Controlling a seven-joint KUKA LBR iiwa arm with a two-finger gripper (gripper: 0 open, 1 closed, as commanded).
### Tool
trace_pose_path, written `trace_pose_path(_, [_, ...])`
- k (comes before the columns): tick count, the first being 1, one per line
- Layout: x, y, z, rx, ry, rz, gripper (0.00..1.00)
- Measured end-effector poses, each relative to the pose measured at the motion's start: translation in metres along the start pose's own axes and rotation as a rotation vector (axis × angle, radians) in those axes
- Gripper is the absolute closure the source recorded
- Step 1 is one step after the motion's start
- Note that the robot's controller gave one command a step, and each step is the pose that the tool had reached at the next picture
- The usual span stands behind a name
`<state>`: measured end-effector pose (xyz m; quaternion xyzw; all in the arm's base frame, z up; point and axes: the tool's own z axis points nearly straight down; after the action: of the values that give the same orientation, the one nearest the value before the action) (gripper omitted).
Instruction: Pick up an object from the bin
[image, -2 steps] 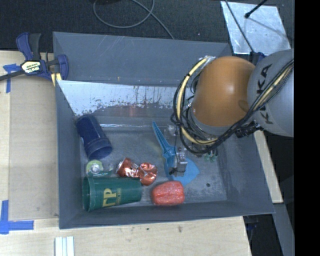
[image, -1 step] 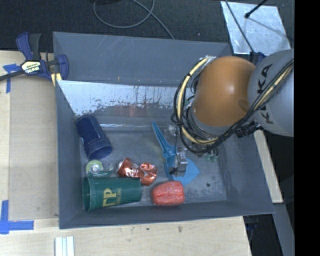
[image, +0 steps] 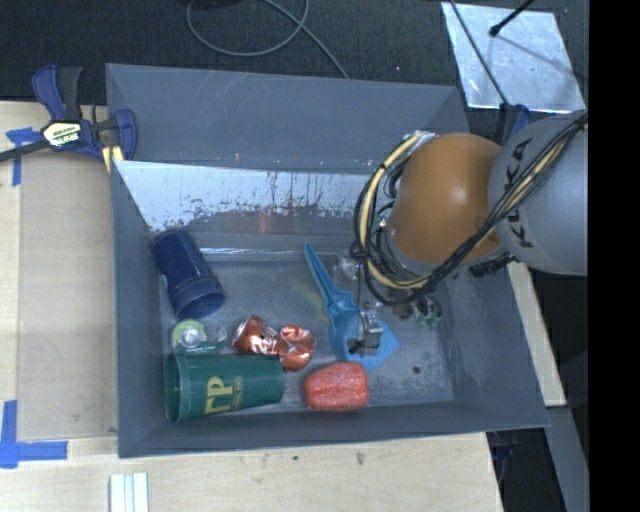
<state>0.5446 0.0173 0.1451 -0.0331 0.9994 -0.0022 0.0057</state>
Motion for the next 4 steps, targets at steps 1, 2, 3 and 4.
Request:
trace_pose_path(1, [0.0387, 0.0605, 0.0643, -0.013, -0.008, 0.029, 1.0])
trace_pose_path(2, [0.0387, 0.0605, 0.0644, -0.013, -0.008, 0.03, 1.0])
trace_pose_path(3, [0.039, 0.0606, 0.0644, -0.013, -0.007, 0.03, 1.0])
trace_pose_path(4, [0.0391, 0.0606, 0.0645, -0.013, -0.007, 0.03, 1.0])
